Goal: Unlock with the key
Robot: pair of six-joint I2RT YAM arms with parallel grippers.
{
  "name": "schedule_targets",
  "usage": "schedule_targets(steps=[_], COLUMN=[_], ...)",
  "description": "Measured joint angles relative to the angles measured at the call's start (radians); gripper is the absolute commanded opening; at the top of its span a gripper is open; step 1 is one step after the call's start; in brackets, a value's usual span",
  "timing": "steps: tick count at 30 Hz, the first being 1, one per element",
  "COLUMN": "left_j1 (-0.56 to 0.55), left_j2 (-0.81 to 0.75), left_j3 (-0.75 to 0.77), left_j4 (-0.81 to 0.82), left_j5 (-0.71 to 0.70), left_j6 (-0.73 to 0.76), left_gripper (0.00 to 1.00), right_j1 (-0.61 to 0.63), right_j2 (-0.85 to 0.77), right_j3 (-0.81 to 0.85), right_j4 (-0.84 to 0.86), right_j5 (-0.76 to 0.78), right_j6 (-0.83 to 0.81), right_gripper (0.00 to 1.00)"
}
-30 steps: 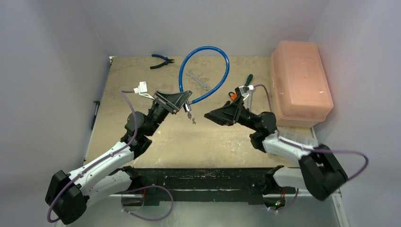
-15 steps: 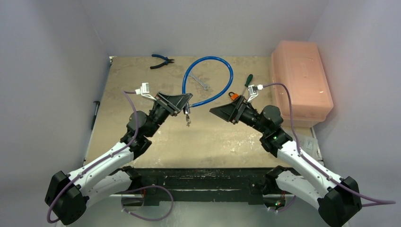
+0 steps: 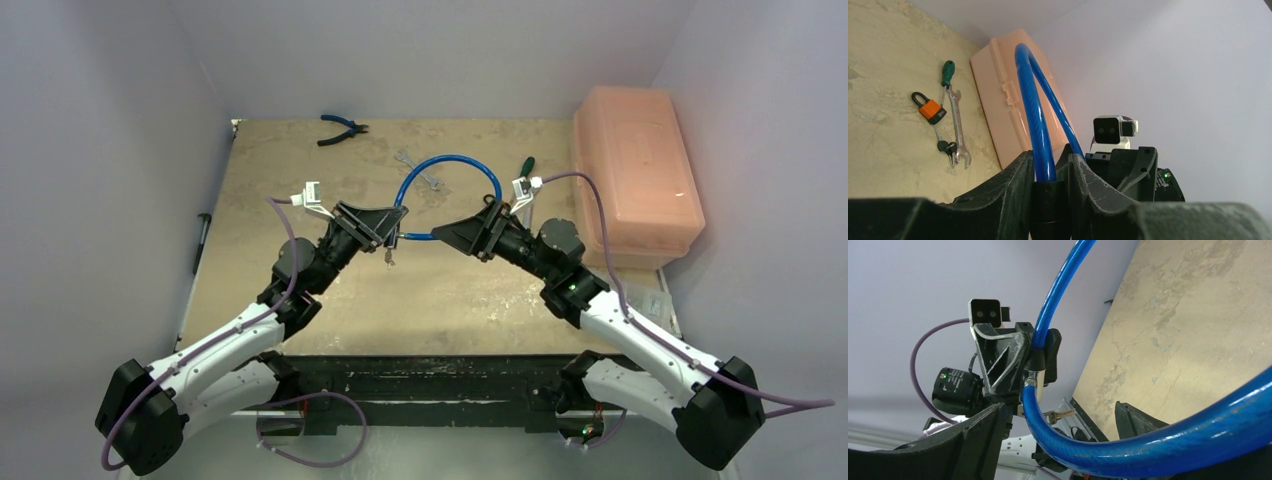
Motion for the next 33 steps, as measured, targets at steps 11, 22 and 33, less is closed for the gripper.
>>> schedule_targets(steps=[11,22,33], left_j1=[0.000,0.000,0.000], left_j2=[0.000,-0.005,-0.052], left_j3=[-0.016,-0.034,-0.038], left_j4=[0.002,-0.008,-0.084], left_j5=[0.002,0.001,-0.012], left_j6=[-0.007,-0.016,0.010], left_gripper=[0.00,0.00,0.00], right_j1=[0.003,0.008,0.009], right_j2=[0.048,0.078,0.081], right_j3=[0.002,0.049,0.051], right_j4=[0.045,0.063,0.050], right_j5=[0.057,0.081,0.069], right_j6=[0.021,0.055,0.069], right_gripper=[0.65,0.00,0.00])
